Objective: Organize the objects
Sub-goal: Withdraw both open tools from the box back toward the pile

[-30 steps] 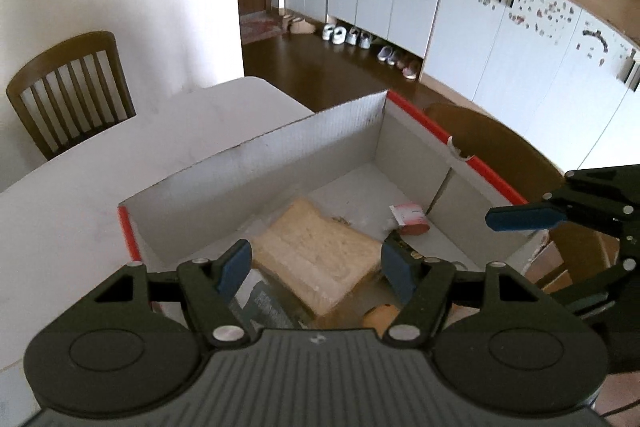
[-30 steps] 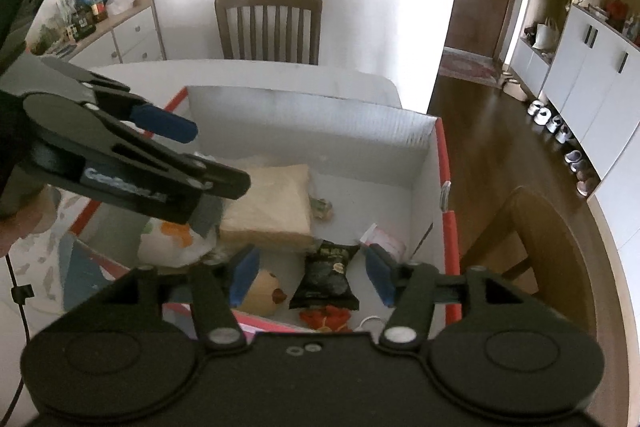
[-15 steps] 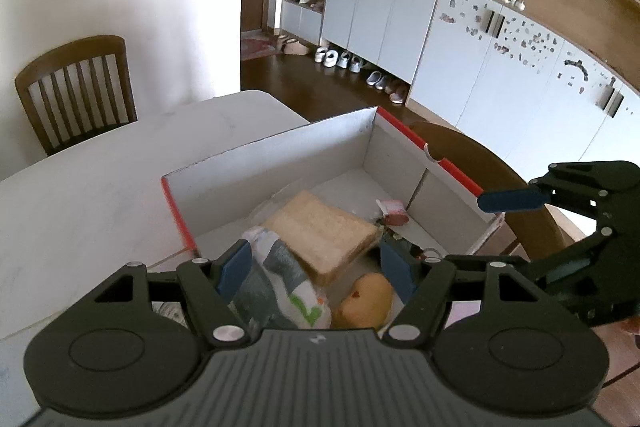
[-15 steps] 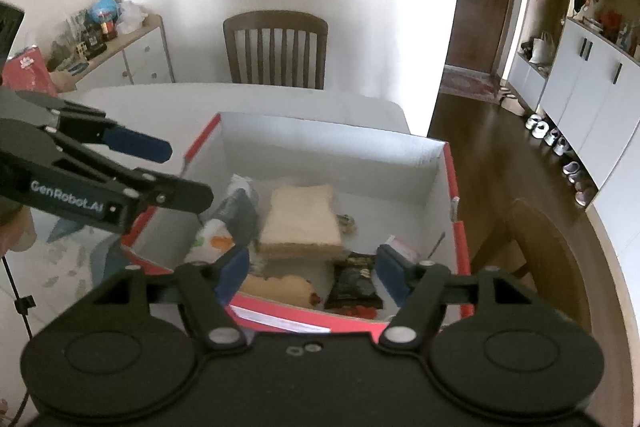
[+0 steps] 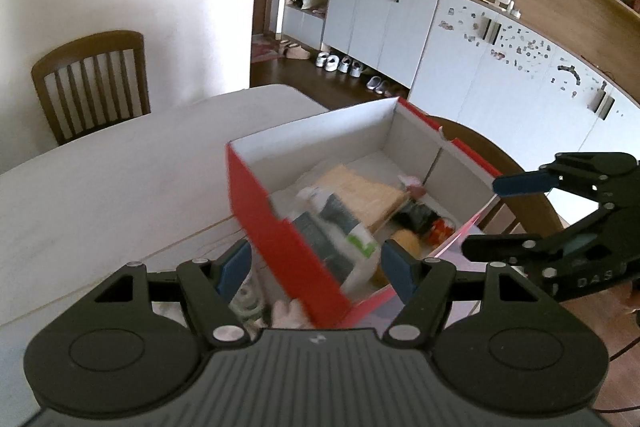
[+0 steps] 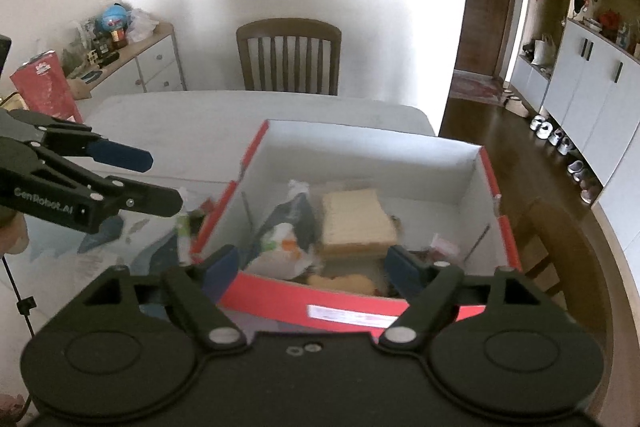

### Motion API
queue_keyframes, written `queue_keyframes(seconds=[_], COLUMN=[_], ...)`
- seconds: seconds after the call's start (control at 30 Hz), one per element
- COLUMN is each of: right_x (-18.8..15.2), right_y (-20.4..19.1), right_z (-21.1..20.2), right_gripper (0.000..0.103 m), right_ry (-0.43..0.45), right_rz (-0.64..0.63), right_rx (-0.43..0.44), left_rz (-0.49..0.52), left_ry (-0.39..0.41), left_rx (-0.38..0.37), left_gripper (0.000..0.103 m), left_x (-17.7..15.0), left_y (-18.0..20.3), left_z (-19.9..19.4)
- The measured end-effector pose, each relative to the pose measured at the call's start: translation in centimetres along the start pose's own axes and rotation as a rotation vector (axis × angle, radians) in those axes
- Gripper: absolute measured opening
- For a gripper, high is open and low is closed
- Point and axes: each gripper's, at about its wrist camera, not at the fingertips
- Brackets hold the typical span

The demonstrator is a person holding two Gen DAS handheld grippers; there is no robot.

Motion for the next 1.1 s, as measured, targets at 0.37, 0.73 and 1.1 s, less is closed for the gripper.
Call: queue_keyframes(seconds=[0.37,0.73,1.1], right_x=[-1.3,-3.6,-4.8], right_y=[-6.7,-11.0,-14.0], right_z=[1.8,4.9,8.0], right_gripper=[0.085,0.085,0.083], right_ry=[-0.021,-0.079,-0.110], right_rz=[-0.010,0.048,0.054], right_rx=[0.022,-0.017,-0.076], left_rz=[0.011,0.026,0.027], left_ry=[-0.037,-0.093,-0.132], left_rx=[0.032,0.043,0.074], left_gripper=[0.077,0.077,0.083], left_x=[-3.6,-5.9,-6.1], left_y=[-5.0,-8.5,-9.5], left_z=[-0.1,2.2,6.3])
Point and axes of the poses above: each gripper's, at about its wrist camera, not at the fingertips, and z roughly the way its jaws point, y to its right, x to its top, and after that the axes turned 9 degrees about x, right-handed
